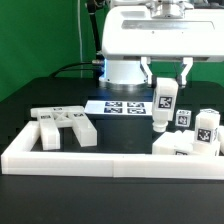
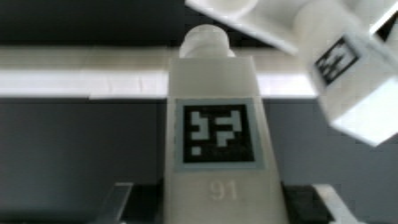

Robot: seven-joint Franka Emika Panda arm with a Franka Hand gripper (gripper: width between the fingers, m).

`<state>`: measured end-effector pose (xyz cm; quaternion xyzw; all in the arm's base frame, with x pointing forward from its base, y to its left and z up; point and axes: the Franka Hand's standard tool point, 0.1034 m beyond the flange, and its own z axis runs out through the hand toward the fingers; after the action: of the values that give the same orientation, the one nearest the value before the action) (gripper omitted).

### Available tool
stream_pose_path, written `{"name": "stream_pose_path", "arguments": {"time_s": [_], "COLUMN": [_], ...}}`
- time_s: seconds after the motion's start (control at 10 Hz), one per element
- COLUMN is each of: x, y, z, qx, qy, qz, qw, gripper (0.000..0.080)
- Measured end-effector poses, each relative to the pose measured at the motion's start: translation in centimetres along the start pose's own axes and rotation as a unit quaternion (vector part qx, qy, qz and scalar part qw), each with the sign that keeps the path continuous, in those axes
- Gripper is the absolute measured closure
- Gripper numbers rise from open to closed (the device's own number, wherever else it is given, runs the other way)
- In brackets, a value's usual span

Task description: Assemble chair

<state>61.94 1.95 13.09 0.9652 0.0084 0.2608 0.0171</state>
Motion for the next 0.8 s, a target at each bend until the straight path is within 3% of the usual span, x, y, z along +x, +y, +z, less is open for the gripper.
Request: {"name": "stream_pose_path", "arguments": {"time_s": [0.1, 0.8], "x": [-0.5, -1.3], "y": [0.0, -1.4], "z": [0.1, 0.4], "qx": [-0.005, 0.003], "qy": [0.013, 0.002], "qz": [-0.002, -0.009], "qw": [1.000, 1.000], "gripper": [0.0509, 0.0509]}}
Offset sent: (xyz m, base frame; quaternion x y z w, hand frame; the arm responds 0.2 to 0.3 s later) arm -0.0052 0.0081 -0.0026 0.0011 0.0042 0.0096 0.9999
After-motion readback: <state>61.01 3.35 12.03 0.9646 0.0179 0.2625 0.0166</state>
